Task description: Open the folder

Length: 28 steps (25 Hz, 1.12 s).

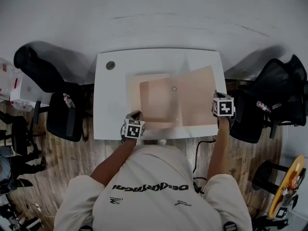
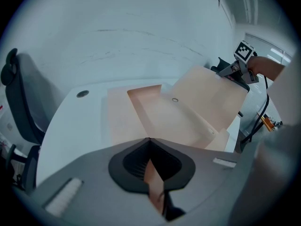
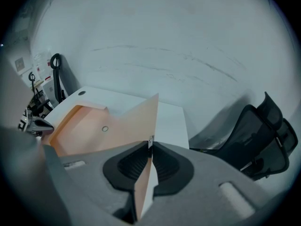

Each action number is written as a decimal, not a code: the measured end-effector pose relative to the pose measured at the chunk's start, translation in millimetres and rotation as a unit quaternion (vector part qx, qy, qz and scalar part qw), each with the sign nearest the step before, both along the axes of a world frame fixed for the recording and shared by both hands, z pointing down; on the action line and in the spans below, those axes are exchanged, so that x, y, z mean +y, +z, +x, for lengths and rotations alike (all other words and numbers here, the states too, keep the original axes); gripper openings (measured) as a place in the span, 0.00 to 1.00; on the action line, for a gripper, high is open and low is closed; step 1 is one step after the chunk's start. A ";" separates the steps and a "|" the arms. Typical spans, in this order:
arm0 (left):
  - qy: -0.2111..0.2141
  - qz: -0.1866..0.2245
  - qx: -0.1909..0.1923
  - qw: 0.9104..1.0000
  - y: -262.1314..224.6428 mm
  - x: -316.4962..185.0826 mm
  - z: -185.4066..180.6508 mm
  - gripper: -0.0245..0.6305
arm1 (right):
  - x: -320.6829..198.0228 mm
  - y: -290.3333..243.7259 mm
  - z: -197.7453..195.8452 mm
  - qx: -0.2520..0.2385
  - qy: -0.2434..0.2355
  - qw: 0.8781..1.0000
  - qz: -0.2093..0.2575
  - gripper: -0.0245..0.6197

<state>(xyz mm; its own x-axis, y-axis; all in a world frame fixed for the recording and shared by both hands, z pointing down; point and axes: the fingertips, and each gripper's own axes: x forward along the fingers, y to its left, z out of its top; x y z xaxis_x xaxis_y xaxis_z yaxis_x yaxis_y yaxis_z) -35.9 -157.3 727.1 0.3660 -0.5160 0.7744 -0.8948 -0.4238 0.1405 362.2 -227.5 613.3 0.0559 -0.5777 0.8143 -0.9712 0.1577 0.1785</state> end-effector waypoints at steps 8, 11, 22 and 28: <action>-0.001 0.000 0.000 1.000 1.6 -0.7 -0.6 0.03 | 1.0 5.3 7.8 0.010 0.003 1.000 -0.019 0.09; 0.003 0.001 -0.002 1.000 1.1 -1.2 -1.0 0.04 | 1.9 9.7 10.1 0.010 0.007 1.000 -0.025 0.09; 0.002 0.010 0.007 1.000 -0.9 -5.0 -2.0 0.04 | 5.4 19.4 17.0 0.021 0.019 0.999 -0.030 0.09; -0.003 0.005 0.017 1.000 -3.2 -2.8 -3.7 0.04 | 6.2 15.3 15.3 -0.006 0.041 0.999 -0.015 0.09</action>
<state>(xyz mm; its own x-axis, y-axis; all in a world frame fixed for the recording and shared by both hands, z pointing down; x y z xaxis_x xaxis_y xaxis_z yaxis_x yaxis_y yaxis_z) -39.6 -160.1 723.9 0.3882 -0.5257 0.7569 -0.8925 -0.4192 0.1666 377.5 -221.3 628.6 0.0925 -0.5476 0.8316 -0.9830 0.0830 0.1640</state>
